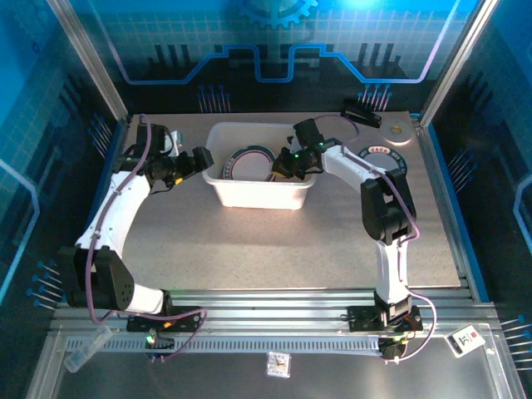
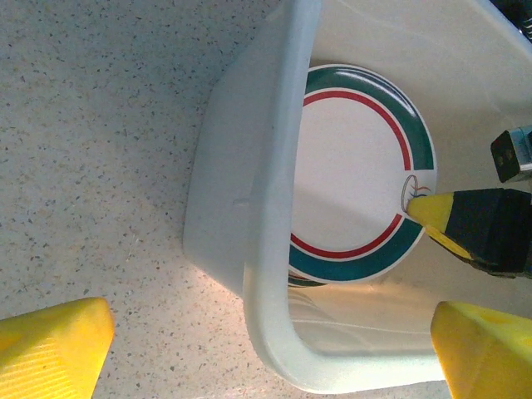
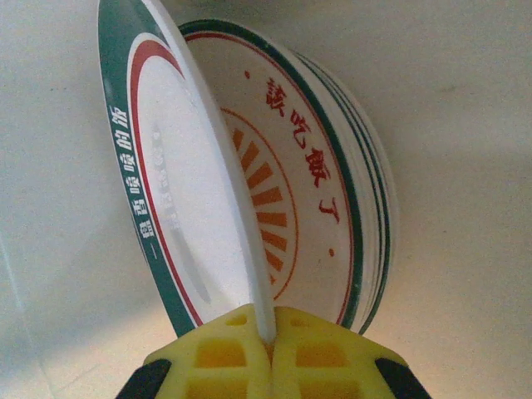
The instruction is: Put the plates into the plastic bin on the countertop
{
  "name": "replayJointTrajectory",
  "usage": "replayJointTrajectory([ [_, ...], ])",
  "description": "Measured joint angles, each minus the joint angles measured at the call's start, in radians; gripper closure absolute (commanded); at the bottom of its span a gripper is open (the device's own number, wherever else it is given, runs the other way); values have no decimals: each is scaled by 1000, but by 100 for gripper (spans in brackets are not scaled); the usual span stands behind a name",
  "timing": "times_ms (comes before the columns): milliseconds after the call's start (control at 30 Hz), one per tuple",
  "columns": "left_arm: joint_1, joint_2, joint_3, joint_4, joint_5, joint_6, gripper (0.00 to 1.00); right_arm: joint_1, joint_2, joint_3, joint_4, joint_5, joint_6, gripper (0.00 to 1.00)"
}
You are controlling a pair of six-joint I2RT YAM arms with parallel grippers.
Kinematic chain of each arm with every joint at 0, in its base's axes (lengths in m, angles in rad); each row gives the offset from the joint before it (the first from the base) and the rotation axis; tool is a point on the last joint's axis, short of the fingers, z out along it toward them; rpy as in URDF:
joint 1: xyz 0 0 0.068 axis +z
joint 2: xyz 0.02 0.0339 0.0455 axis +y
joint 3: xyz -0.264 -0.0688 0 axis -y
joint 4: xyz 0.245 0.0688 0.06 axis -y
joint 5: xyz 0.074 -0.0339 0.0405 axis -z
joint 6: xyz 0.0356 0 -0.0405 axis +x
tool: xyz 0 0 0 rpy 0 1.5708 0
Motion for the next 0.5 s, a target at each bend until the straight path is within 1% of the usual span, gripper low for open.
replayJointTrajectory([
  [133, 0, 0, 0, 0, 0, 0, 1, 0, 0, 0, -10, 26, -1, 91],
  [300, 0, 0, -20, 1, 0, 0, 1, 6, 0, 0, -20, 50, -6, 76],
  [367, 0, 0, -27, 0, 0, 0, 1, 6, 0, 0, -23, 63, -6, 66],
  [500, 0, -6, -33, 0, 0, 0, 1, 7, -2, 0, -25, 82, -6, 56],
])
